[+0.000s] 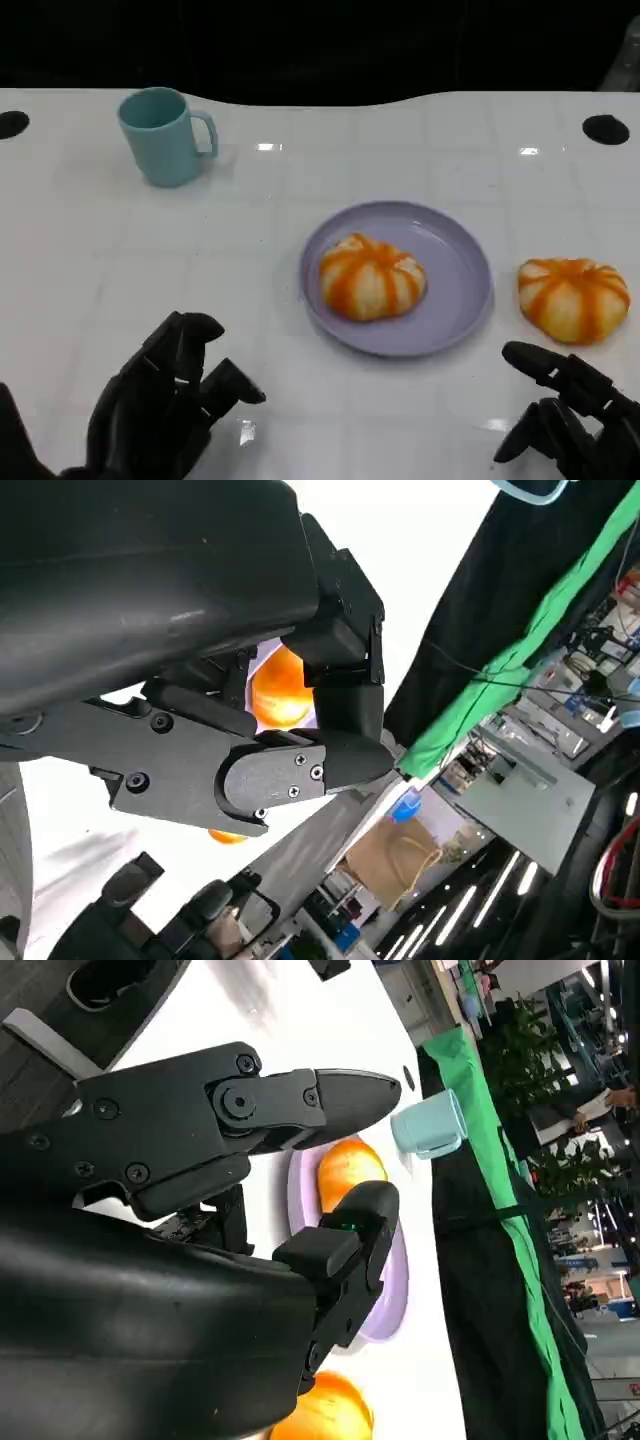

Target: Grasp the bread from the table and place it into the plate.

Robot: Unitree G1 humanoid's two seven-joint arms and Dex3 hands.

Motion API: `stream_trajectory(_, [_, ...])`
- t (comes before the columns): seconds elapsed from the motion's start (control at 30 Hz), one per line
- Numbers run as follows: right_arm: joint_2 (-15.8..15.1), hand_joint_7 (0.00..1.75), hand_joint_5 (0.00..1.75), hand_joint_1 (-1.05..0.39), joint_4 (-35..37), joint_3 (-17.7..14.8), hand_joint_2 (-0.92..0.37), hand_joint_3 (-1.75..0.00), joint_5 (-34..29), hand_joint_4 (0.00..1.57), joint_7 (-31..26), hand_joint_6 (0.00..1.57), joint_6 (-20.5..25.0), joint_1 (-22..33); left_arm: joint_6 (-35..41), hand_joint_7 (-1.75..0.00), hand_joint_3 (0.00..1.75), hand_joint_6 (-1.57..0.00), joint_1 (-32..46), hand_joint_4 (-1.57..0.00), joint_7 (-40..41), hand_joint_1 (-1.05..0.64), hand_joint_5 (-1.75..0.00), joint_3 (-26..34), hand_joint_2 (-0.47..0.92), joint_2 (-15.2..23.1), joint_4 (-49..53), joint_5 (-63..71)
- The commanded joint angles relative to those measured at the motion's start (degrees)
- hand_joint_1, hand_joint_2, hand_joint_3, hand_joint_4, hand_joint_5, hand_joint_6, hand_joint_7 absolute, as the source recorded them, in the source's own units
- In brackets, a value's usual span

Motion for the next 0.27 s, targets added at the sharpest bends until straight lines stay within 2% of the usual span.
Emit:
stream_trajectory(0.03, [-0.71, 0.44, 1.48, -0.76, 0.80, -0.63, -0.92, -0.29, 0.23, 0.64, 0.35, 0.93, -1.07, -0.26, -1.33, -1.57, 0.42, -0.56, -0.45, -0.68, -0.08, -0.52, -1.75, 0.18, 0.92, 0.26, 0.69, 0.81])
stream_trajectory(0.13, [-0.76, 0.44, 1.49, -0.76, 0.10, -0.55, -0.92, -0.30, 0.20, 0.64, -0.39, 0.93, 0.19, 0.02, -1.32, -1.56, 0.42, -0.56, -0.46, -0.69, 0.17, -0.52, -1.75, -0.03, 0.92, 0.19, 0.80, 1.04])
stream_trajectory(0.27, [-0.86, 0.45, 1.51, -0.77, -0.18, -0.23, -0.92, -0.30, -1.27, 0.63, -1.43, 0.93, -0.46, 0.27, -1.15, -1.54, 0.42, -0.57, -0.28, -0.68, 0.06, -0.51, -1.75, 0.06, 0.92, -0.02, 0.79, 0.73])
